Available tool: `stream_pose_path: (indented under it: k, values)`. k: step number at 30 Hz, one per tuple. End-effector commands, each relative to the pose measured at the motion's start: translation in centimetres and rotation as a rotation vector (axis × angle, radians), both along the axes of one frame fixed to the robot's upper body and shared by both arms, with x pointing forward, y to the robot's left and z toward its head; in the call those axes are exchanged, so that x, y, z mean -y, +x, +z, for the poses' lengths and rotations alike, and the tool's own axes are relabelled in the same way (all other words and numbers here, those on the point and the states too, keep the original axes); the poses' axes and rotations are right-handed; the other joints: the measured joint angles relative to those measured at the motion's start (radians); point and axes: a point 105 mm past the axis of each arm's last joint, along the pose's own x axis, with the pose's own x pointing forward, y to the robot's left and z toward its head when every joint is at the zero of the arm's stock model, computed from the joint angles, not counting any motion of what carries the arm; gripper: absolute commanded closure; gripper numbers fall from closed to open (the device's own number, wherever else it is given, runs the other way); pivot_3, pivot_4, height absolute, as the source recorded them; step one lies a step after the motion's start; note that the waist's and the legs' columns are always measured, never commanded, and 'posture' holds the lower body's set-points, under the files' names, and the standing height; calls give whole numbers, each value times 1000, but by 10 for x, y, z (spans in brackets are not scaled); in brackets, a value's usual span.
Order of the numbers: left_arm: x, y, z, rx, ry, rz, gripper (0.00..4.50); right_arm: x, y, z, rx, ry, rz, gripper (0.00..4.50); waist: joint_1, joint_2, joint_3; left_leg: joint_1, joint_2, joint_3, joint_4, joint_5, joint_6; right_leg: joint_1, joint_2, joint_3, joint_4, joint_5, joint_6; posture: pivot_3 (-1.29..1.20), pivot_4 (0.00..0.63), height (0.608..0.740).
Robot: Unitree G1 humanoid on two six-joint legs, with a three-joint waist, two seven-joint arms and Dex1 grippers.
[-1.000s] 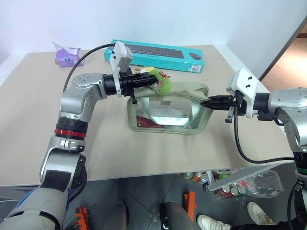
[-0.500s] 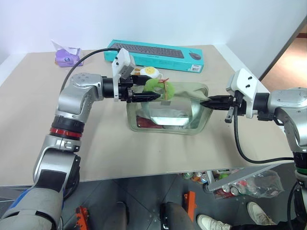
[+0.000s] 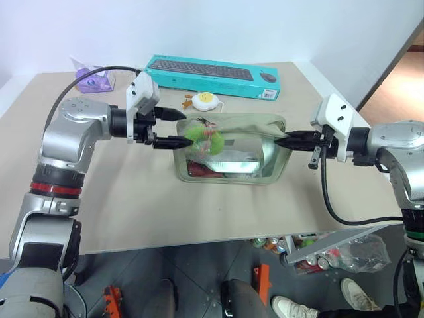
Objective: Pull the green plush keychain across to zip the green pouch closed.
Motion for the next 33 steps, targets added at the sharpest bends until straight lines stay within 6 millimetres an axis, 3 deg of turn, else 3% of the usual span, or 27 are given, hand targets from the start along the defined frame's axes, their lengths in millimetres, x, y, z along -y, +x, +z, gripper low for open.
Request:
stream_pose_path:
  k: [1,8,13,14,16,19,20,28,29,31,32,33]
  values:
    - [-9,-9,8,36,-41,44,470,-5,0,11,45,-6,30,4500,-1,0,0,0,0,0,0,0,0,0,0,0,0,0,0,0,150,740]
    - [-19,-4,-14,-21,-142,175,470,-5,0,10,40,-10,33,4500,-2,0,0,1,1,1,0,0,0,0,1,1,0,1,-1,0,150,740]
    - [-25,4,-18,-14,-213,255,470,-5,1,11,40,-10,31,4500,0,0,0,1,2,2,0,0,0,0,1,1,0,1,-1,0,150,740]
    - [-23,7,-19,-2,-239,269,708,-5,1,11,40,-10,30,4500,1,0,0,1,1,2,0,0,0,1,1,1,0,1,-1,0,150,740]
    - [-18,9,-20,0,-277,271,708,-5,0,11,40,-8,31,4500,1,0,0,1,1,2,1,0,0,1,1,2,0,1,0,0,150,740]
    - [-8,9,-23,-10,-297,254,1073,-5,0,12,41,-8,31,4500,0,0,0,1,1,3,1,0,0,1,1,2,0,2,0,0,150,740]
    - [-7,10,-23,-11,-302,253,1579,-5,0,12,42,-7,31,4500,0,0,0,1,1,3,1,0,0,1,1,2,0,2,0,0,150,740]
    - [-2,10,-23,-6,-317,253,4232,-6,-1,14,27,26,28,4500,0,0,0,2,1,4,1,0,0,0,1,3,0,2,0,0,150,740]
    - [-2,8,-23,-7,-312,248,4475,-6,0,17,23,57,16,4500,0,0,0,2,1,4,1,0,0,0,1,3,0,2,0,0,150,740]
    - [-2,5,-23,-7,-310,244,4475,-4,2,24,37,100,-4,4500,-1,0,0,2,2,4,1,0,0,0,1,3,0,2,-1,0,150,740]
    - [-2,4,-22,-7,-312,242,4500,-3,3,27,48,115,-12,3761,-1,0,0,2,2,4,1,0,0,0,1,3,0,2,-1,0,150,740]
    - [-1,3,-21,-9,-317,239,4500,-2,3,28,55,117,-10,3573,1,0,0,2,2,4,1,0,0,0,1,3,0,2,-1,0,150,740]
